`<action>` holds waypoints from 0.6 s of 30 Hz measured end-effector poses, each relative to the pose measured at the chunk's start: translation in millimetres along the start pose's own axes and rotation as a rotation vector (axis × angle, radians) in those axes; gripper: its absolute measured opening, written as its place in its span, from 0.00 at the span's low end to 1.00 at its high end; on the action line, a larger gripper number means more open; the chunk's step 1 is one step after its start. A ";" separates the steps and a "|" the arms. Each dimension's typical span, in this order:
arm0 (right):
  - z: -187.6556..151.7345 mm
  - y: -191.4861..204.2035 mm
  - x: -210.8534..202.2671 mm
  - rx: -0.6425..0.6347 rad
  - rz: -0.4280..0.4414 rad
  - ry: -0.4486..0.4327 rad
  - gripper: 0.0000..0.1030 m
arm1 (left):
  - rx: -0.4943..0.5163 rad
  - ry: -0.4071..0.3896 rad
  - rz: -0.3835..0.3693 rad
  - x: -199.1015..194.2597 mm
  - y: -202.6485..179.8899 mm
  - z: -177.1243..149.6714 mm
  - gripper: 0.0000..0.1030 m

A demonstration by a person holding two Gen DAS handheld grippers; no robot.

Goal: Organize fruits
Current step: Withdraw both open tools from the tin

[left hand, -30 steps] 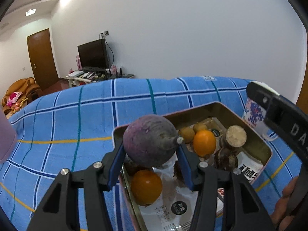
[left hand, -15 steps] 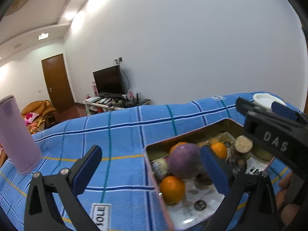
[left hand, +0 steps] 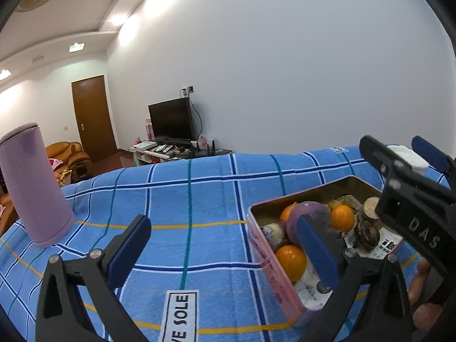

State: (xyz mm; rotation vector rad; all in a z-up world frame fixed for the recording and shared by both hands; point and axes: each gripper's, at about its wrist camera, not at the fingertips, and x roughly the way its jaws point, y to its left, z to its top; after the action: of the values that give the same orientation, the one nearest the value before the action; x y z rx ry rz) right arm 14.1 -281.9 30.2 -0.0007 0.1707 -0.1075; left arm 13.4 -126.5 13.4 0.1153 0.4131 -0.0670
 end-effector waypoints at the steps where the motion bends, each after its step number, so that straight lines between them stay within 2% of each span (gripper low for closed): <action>1: -0.3 2.6 0.3 -0.008 0.005 0.009 0.88 | -0.009 -0.006 -0.001 -1.4 2.2 -0.3 1.00; 15: -3.6 3.3 -5.6 0.001 -0.016 0.020 0.88 | -0.041 -0.030 0.002 -14.1 15.6 -5.6 1.00; 18: -4.5 6.4 -11.2 -0.011 -0.026 0.011 0.88 | -0.039 -0.027 -0.030 -14.8 15.8 -6.4 1.00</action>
State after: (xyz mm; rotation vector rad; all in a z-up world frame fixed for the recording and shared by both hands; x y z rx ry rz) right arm 3.1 -274.4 27.6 -0.0136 0.1825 -0.1330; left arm -1.3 -109.5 15.1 0.0701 0.3886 -0.0896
